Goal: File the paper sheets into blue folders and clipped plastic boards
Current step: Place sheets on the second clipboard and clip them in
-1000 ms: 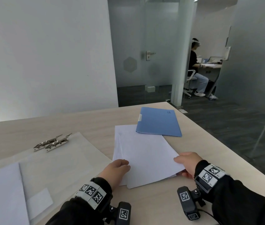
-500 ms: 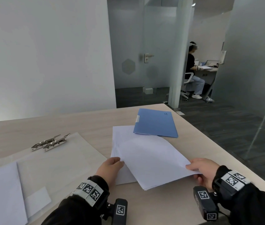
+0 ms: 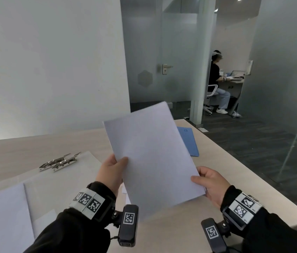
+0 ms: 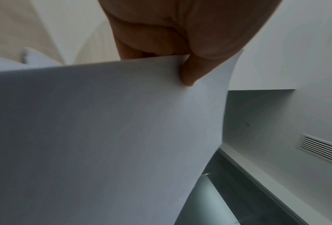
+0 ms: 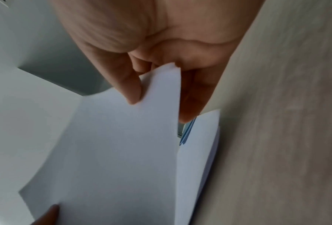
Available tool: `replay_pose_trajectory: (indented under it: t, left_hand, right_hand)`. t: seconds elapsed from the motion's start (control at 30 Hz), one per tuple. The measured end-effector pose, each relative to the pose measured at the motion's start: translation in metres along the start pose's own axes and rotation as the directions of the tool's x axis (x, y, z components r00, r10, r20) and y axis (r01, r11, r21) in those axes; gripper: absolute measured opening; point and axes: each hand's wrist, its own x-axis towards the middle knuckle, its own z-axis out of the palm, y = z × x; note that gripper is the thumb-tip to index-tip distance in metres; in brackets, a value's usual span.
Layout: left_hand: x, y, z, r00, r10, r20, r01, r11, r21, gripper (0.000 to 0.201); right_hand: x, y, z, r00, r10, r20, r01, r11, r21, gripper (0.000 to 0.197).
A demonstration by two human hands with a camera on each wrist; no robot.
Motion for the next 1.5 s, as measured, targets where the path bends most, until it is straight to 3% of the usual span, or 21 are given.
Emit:
replay_pose_trajectory:
  t: [0.2, 0.37, 0.5, 0.57, 0.7, 0.8, 0.9, 1.1, 1.27, 1.5]
  left_hand:
    - [-0.018, 0.014, 0.009, 0.989, 0.117, 0.087, -0.122, 0.991, 0.047, 0.021]
    - [-0.029, 0.000, 0.007, 0.988, 0.064, 0.139, -0.078, 0.992, 0.098, 0.025]
    - [-0.023, 0.004, -0.006, 0.989, 0.022, 0.144, -0.043, 0.988, 0.146, 0.021]
    - [-0.014, 0.003, -0.019, 0.995, -0.028, 0.101, 0.002, 0.970, 0.243, 0.031]
    - [0.012, -0.009, -0.059, 0.992, -0.111, -0.058, 0.125, 0.896, 0.425, 0.024]
    - [0.018, -0.017, -0.092, 0.969, -0.191, -0.156, 0.246, 0.808, 0.535, 0.034]
    - [0.006, -0.024, -0.114, 0.944, -0.274, -0.183, 0.328, 0.836, 0.440, 0.058]
    - [-0.040, -0.029, -0.135, 0.913, -0.383, -0.138, 0.402, 0.903, 0.154, 0.062]
    - [-0.076, -0.019, -0.162, 0.915, -0.392, -0.098, 0.400, 0.912, 0.087, 0.046]
    - [-0.091, 0.011, -0.202, 0.893, -0.285, -0.348, 0.371, 0.904, 0.213, 0.022]
  right_hand:
    - [-0.003, -0.006, 0.018, 0.996, -0.084, 0.030, 0.083, 0.995, 0.057, 0.037]
    - [-0.006, -0.001, 0.021, 0.996, -0.091, 0.016, 0.091, 0.996, 0.011, 0.022]
    - [-0.003, -0.001, 0.023, 0.994, -0.104, -0.023, 0.103, 0.994, -0.029, 0.020]
    - [0.000, -0.001, 0.025, 0.993, -0.110, -0.048, 0.109, 0.993, -0.036, 0.020]
    - [0.005, 0.000, 0.034, 0.994, -0.093, -0.061, 0.094, 0.995, 0.015, 0.020]
    - [0.008, 0.003, 0.048, 0.996, -0.084, -0.040, 0.086, 0.995, 0.049, 0.023]
    - [0.014, 0.006, 0.065, 0.997, -0.077, -0.013, 0.078, 0.994, 0.073, 0.024]
    - [0.028, 0.020, 0.122, 0.998, -0.030, 0.063, 0.026, 0.998, 0.063, 0.025]
    - [0.026, 0.035, 0.177, 0.980, 0.044, 0.193, -0.037, 0.999, -0.039, 0.025]
    - [0.011, 0.045, 0.234, 0.910, 0.213, 0.356, -0.180, 0.976, -0.123, 0.020]
